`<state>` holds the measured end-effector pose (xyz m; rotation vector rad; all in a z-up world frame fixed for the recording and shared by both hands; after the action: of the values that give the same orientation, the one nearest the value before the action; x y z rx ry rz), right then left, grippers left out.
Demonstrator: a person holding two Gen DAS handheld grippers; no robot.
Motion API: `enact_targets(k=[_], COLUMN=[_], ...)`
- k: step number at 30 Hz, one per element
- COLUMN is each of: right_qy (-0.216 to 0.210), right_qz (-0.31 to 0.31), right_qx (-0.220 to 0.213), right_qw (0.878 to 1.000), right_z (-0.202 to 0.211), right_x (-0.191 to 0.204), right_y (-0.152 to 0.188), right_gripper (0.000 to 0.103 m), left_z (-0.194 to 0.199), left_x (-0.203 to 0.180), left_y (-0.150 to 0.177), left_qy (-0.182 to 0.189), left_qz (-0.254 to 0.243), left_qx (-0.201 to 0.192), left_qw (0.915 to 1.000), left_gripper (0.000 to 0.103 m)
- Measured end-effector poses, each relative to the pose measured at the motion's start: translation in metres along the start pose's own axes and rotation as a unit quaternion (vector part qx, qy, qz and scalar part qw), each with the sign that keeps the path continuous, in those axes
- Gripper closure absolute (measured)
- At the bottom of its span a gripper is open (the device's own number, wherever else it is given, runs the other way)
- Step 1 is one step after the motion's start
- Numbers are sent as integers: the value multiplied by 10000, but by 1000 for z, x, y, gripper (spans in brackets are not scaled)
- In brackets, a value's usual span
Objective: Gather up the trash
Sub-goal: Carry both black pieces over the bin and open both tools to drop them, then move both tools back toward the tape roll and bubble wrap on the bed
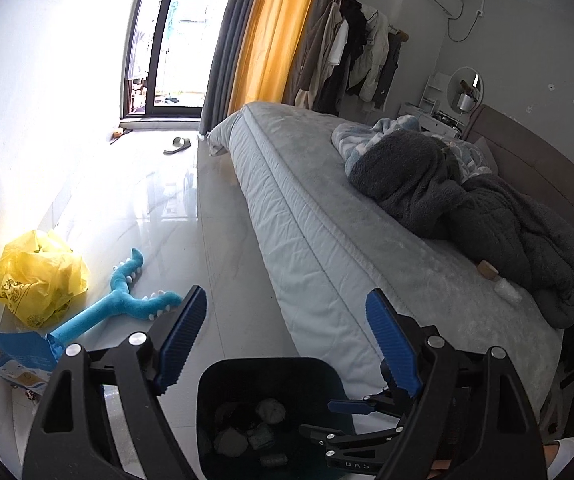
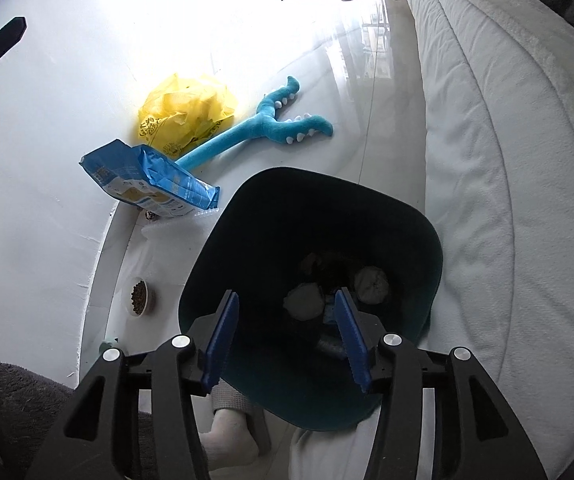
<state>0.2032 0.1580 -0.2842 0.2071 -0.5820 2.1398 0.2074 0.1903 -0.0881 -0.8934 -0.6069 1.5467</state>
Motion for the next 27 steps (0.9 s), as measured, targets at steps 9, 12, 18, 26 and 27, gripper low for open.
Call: enact_targets(k=[9, 12, 18, 26, 27], right_qy=[-266, -197, -110, 342, 392], right_qz=[36, 49, -241, -387, -390], right_qx=[-804, -1064, -1414, -1784, -1810], right_qw=[9964, 9941, 9896, 9826, 9819], right_z=[59, 80, 113, 149, 152], right_x=[-12, -25, -64, -117, -123], right_y=[-23, -30, -37, -37, -36], right_gripper=[44, 43, 42, 38, 38], left_z=[-11, -18, -34, -58, -60], left_x=[-34, -46, -76, -115, -120], left_y=[-26, -32, -38, -35, -35], left_qy=[139, 198, 348, 513, 537], left_qz=[-117, -139, -245, -439, -449], left_qx=[-318, -360, -364, -274, -272], left_qw=[9993, 9991, 9984, 9973, 9972], left_gripper=[14, 12, 10, 9, 9])
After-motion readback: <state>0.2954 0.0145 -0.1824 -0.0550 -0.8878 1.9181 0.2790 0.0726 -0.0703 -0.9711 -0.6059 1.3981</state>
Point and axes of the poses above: each gripper's, at about its wrist camera, not at the fingertips, and z roughly against the way its jaws point, x to its left, y to its underside, the point moved 10 cm from there along -z, roughly the way its jaws point, and after that the axes turned 2 degrees about -z, right-handed, at the moved point
